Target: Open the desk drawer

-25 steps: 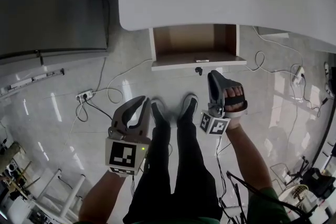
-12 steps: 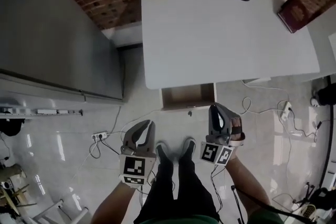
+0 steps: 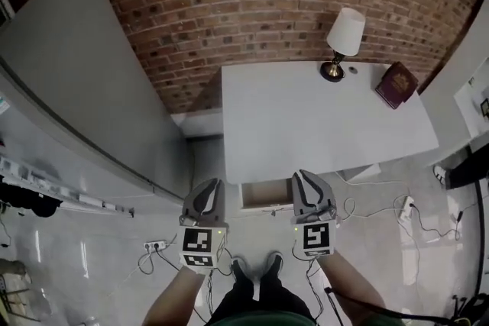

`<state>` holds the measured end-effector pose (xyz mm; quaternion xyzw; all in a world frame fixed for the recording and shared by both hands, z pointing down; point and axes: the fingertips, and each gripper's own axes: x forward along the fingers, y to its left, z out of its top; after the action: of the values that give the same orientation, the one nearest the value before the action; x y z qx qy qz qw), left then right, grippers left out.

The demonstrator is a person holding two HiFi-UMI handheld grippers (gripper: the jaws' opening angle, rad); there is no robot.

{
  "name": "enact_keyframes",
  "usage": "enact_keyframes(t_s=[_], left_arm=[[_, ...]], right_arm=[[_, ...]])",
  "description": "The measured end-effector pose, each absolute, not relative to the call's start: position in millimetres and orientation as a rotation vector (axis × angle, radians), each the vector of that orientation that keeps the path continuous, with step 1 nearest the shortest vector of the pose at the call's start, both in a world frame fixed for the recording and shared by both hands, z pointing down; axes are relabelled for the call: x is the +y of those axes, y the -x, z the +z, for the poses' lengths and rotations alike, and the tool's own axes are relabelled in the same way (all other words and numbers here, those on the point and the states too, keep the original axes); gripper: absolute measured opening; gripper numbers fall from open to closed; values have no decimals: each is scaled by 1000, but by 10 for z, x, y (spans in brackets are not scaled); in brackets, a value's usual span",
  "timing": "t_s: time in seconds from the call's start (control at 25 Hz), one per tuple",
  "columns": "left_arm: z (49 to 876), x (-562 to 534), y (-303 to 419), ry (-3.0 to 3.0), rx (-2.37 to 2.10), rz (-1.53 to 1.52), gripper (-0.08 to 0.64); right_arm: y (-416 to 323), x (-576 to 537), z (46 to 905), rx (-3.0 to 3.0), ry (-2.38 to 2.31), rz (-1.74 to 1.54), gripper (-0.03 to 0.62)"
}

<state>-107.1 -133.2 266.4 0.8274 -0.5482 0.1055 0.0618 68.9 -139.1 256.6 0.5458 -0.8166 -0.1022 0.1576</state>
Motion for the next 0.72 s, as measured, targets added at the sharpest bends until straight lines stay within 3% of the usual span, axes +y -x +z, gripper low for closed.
enact_keyframes(t_s=[0.24,0.72], left_arm=[[1914,-1377,964,-2579,-1660,181,26],[839,-1498,1192,-2615,-1720,-116,26]], right_arm=[[-472,-1358,1733,-2521,-1619,-208,28],[-532,-1351,602,-2611,-1722,-359,15]])
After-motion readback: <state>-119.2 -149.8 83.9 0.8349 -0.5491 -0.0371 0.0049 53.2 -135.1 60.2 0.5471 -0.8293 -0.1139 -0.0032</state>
